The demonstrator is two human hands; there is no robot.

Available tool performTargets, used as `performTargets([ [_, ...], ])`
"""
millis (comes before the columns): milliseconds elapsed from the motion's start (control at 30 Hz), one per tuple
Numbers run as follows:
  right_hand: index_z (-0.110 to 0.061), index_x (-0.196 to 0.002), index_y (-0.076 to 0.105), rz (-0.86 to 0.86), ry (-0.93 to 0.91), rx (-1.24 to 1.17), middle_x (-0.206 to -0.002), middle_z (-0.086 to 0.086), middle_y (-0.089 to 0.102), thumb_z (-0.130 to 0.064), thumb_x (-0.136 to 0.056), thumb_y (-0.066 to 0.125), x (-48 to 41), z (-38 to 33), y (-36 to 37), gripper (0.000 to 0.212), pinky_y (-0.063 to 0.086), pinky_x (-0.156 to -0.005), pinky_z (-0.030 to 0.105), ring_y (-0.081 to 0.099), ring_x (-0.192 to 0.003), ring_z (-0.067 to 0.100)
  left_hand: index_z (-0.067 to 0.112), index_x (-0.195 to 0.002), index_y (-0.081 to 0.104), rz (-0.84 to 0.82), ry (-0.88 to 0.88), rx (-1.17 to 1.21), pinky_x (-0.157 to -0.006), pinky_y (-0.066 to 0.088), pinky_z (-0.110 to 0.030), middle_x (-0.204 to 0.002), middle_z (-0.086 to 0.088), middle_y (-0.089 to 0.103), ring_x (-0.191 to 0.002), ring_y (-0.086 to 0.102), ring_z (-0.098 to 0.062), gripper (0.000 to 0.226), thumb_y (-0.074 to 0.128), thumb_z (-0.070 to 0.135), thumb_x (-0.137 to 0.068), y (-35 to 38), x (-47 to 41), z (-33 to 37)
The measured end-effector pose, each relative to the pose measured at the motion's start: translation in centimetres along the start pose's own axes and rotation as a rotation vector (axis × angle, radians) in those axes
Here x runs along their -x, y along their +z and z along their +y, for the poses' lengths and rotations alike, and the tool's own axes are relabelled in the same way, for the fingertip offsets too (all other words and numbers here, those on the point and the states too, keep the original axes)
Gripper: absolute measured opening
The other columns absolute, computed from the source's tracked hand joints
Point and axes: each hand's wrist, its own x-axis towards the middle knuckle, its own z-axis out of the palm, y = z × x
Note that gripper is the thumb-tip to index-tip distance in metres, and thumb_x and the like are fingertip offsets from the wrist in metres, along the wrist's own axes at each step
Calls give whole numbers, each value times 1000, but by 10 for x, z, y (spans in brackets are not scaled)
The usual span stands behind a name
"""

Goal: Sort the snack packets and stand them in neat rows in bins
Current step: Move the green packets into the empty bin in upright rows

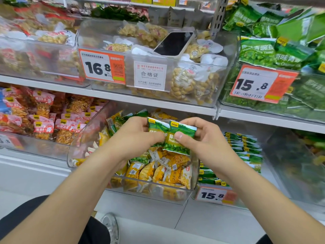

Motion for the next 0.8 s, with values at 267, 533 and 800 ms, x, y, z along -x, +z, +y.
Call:
performTargets([
  [267,-22,-119,64,-31,-20,-10,-111,1,77,-20,-90,82,2,7,1,35,64,-88,40,77,-98,24,22,-108,77,-99,-24,151,-102,55,-48,-111,1,78,-112,71,-17,20,58,27,-103,17,12,18],
  [533,-26,-123,73,-100,-72,101,-107,1,80,-43,-84,79,7,2,-13,43,60,-92,58,76,-101,30,36,-129,43,-47,186,-168,-93,60,-44,-119,12,70,-102,71,-9,79,96,34,-71,35,20,7],
  [800,-18,-116,67,-125,-78,210,-106,-2,80,-17,-86,86,21,-8,-49,35,60,-96,47,76,-101,16,31,-102,67,54,312,-81,-79,63,-49,-101,5,76,-89,76,-22,58,104,29,-58,55,11,11],
])
